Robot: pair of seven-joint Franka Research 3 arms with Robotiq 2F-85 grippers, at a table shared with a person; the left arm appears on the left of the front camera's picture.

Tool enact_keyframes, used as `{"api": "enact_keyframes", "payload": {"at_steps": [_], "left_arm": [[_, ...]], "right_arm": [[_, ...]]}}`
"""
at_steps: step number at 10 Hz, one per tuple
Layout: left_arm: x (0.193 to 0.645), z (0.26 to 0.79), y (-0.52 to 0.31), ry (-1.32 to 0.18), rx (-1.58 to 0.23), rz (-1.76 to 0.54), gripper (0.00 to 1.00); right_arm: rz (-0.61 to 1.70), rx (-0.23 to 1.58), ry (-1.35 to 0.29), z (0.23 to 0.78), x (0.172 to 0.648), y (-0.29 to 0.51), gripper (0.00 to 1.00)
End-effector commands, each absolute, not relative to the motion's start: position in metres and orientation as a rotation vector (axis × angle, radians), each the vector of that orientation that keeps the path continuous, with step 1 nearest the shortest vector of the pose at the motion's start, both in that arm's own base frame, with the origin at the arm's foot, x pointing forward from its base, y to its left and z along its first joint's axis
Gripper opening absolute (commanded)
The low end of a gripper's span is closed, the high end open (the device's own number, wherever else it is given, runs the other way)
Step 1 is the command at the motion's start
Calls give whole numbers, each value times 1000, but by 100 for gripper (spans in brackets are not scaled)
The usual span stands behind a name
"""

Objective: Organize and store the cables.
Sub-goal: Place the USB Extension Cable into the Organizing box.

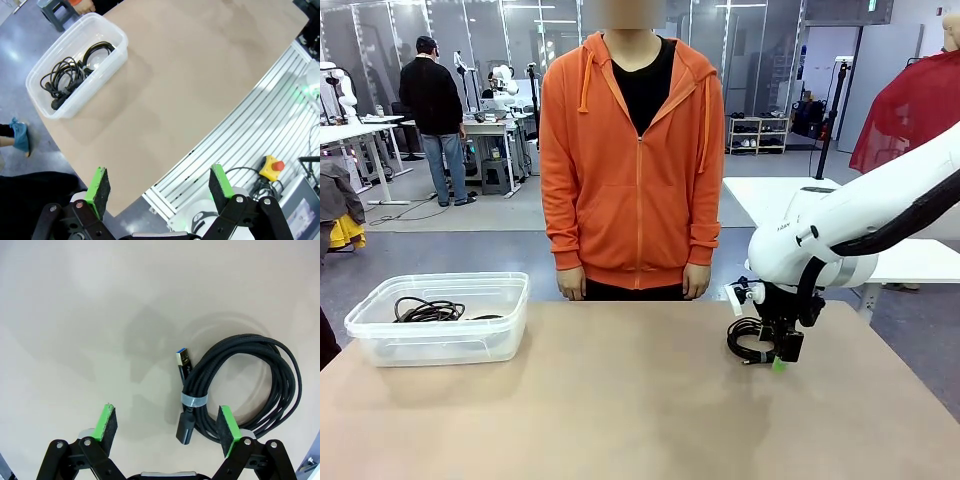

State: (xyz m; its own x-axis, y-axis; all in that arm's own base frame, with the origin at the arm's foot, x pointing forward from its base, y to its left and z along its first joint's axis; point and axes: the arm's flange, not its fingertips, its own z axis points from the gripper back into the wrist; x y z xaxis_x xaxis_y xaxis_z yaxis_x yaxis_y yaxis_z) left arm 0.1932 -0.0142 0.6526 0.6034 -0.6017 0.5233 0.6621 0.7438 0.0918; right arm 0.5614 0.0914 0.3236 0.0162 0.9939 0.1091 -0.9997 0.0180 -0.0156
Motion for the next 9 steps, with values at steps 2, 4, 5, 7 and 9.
{"api": "enact_keyframes", "payload": {"at_steps": [2, 4, 5, 7, 9], "left_arm": [[191, 653, -14, -557, -104, -737, 100], [191, 653, -14, -557, -104, -737, 100], [191, 653, -14, -557, -104, -737, 100], [191, 653, -14, -557, -104, -737, 100], [191, 653, -14, -557, -104, -737, 100]], "right_arm": [[1536, 46, -106, 317, 577, 94, 100], [1534, 49, -109, 312, 582, 94, 100], [1535, 50, -104, 310, 583, 95, 100], [1537, 51, -97, 308, 586, 95, 100], [1520, 48, -88, 308, 588, 96, 76]]}}
